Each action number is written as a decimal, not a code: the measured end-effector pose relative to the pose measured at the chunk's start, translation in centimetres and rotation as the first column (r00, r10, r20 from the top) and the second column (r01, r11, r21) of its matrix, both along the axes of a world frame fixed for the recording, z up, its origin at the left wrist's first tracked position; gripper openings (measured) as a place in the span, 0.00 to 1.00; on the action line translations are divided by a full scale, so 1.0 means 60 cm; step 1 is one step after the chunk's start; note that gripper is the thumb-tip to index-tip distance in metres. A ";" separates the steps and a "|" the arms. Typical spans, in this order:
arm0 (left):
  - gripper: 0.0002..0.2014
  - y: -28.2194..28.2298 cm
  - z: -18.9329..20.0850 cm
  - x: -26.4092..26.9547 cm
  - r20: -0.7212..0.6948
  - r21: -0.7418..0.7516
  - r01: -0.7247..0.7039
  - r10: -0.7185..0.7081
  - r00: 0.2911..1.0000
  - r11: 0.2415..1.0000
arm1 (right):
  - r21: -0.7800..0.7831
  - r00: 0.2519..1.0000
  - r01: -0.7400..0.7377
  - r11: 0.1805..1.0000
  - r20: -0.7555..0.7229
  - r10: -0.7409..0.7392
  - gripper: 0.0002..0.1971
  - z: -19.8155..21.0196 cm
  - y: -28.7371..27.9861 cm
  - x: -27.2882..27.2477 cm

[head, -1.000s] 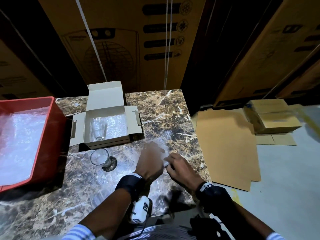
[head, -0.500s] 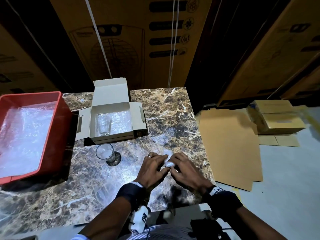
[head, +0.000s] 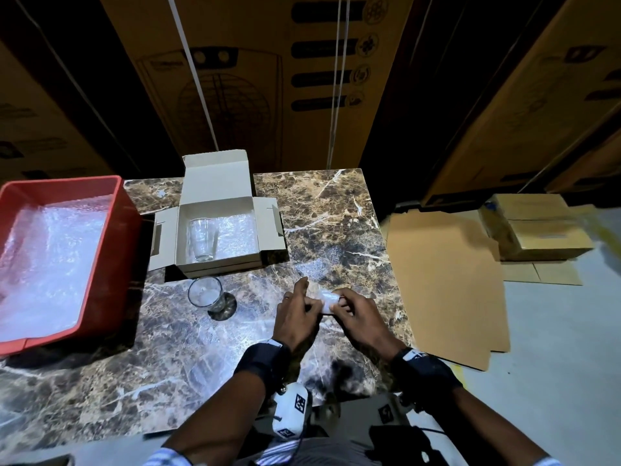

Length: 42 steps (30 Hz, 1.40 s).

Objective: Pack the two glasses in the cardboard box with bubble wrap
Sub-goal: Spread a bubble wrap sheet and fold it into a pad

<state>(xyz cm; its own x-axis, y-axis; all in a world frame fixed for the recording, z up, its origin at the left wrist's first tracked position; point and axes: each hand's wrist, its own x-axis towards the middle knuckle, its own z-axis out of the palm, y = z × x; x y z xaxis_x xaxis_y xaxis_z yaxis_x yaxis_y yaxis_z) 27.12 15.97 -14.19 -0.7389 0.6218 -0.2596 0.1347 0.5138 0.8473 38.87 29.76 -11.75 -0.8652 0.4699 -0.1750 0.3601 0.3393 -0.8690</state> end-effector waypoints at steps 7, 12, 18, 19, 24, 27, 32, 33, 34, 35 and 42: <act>0.23 0.019 0.000 -0.002 -0.071 -0.087 -0.030 0.024 0.997 0.996 | 0.200 0.998 -0.002 0.980 0.061 -0.010 0.06 0.001 0.005 -0.025; 0.19 0.023 0.002 -0.011 -0.159 -0.105 -0.014 -0.003 0.987 0.994 | 0.203 0.985 0.036 0.979 0.157 -0.069 0.10 -0.004 0.009 -0.043; 0.11 0.030 0.016 -0.020 -0.255 -0.297 0.120 -0.199 0.946 0.947 | 0.175 0.962 0.038 0.984 0.259 -0.083 0.07 -0.007 0.020 -0.067; 0.11 0.032 0.018 -0.017 -0.256 -0.304 0.120 -0.202 0.945 0.945 | 0.172 0.955 0.048 0.984 0.281 -0.095 0.08 -0.006 0.023 -0.070; 0.12 0.042 0.023 -0.023 -0.210 -0.287 0.146 -0.210 0.955 0.947 | 0.140 0.921 0.090 0.986 0.366 -0.136 0.09 -0.007 0.029 -0.084; 0.14 0.048 0.019 -0.037 -0.132 -0.304 0.186 -0.235 0.963 0.934 | 0.125 0.925 0.069 0.990 0.365 -0.111 0.06 -0.008 0.029 -0.086; 0.19 0.058 0.023 -0.044 -0.026 -0.285 0.214 -0.231 0.973 0.934 | 0.145 0.945 0.001 0.989 0.324 -0.048 0.08 0.002 0.025 -0.082; 0.15 0.058 0.022 -0.045 -0.004 -0.266 0.210 -0.219 0.976 0.941 | 0.158 0.949 -0.019 0.987 0.313 -0.032 0.08 0.002 0.025 -0.080; 0.10 0.057 0.021 -0.047 0.028 -0.240 0.195 -0.194 0.981 0.951 | 0.158 0.954 -0.037 0.987 0.301 -0.013 0.09 0.002 0.025 -0.077; 0.06 0.055 0.021 -0.048 0.074 -0.206 0.176 -0.164 0.984 0.963 | 0.143 0.955 -0.049 0.989 0.295 0.004 0.10 0.004 0.025 -0.073; 0.12 0.022 0.052 -0.065 0.299 0.056 0.043 -0.058 0.953 0.997 | -0.227 0.990 0.107 0.968 0.110 -0.083 0.06 0.053 0.008 -0.061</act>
